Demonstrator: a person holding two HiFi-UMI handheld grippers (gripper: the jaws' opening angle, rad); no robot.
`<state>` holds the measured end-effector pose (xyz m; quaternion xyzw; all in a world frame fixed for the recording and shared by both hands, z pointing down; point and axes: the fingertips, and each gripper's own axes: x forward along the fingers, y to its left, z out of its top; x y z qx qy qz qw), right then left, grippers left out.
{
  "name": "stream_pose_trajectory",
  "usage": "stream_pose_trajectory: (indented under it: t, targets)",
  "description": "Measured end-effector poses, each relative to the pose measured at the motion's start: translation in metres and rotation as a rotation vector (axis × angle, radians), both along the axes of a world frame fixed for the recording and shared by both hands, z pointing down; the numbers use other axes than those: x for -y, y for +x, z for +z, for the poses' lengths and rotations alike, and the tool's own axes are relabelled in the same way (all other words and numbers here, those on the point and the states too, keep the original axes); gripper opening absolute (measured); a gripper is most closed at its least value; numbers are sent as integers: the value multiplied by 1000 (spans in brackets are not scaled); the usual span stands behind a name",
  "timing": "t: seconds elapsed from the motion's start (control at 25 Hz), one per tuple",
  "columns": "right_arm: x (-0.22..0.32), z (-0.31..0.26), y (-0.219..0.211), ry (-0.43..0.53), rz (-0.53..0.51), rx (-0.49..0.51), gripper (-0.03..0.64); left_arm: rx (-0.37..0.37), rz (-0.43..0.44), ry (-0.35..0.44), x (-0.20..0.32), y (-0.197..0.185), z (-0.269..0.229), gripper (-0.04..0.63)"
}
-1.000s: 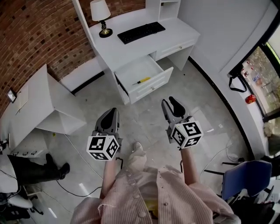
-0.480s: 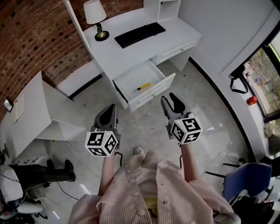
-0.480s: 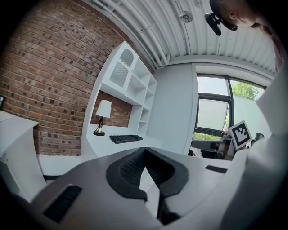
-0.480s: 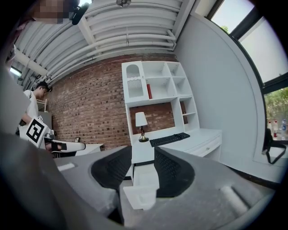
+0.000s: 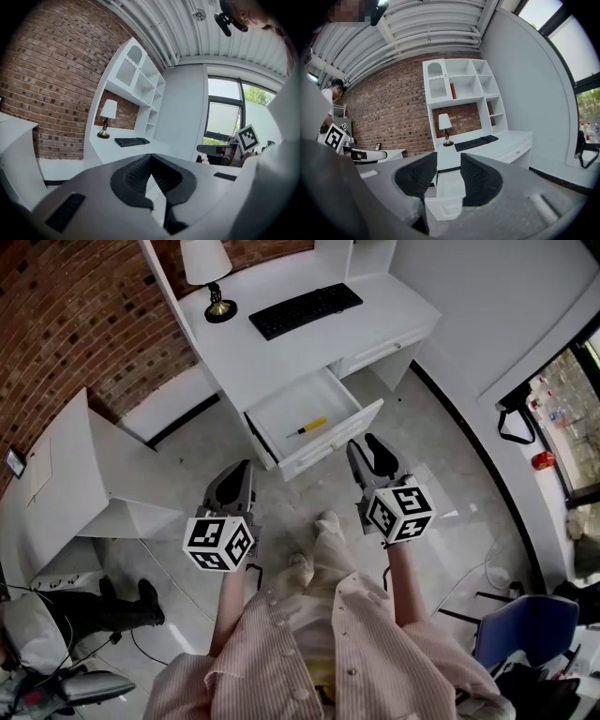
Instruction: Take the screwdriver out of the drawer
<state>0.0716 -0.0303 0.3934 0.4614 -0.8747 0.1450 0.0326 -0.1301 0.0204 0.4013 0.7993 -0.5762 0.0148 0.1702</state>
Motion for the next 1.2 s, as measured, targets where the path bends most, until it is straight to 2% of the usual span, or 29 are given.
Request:
stream_pose_trajectory:
  t: [0.2, 0.6, 0.84, 1.2]
  targets:
    - [27, 13, -6, -34, -30, 2, 140, -2, -14, -28, 23, -2, 13, 0]
    - [114, 40, -21, -102, -173, -50, 140, -18, -87, -109, 91, 0, 43, 0]
    - [160, 61, -39, -161, -321, -90, 140, -33, -150, -174, 131, 0, 62, 0]
    - [207, 103, -61, -257, -550, -149, 140, -70, -269, -246, 164, -1, 95, 0]
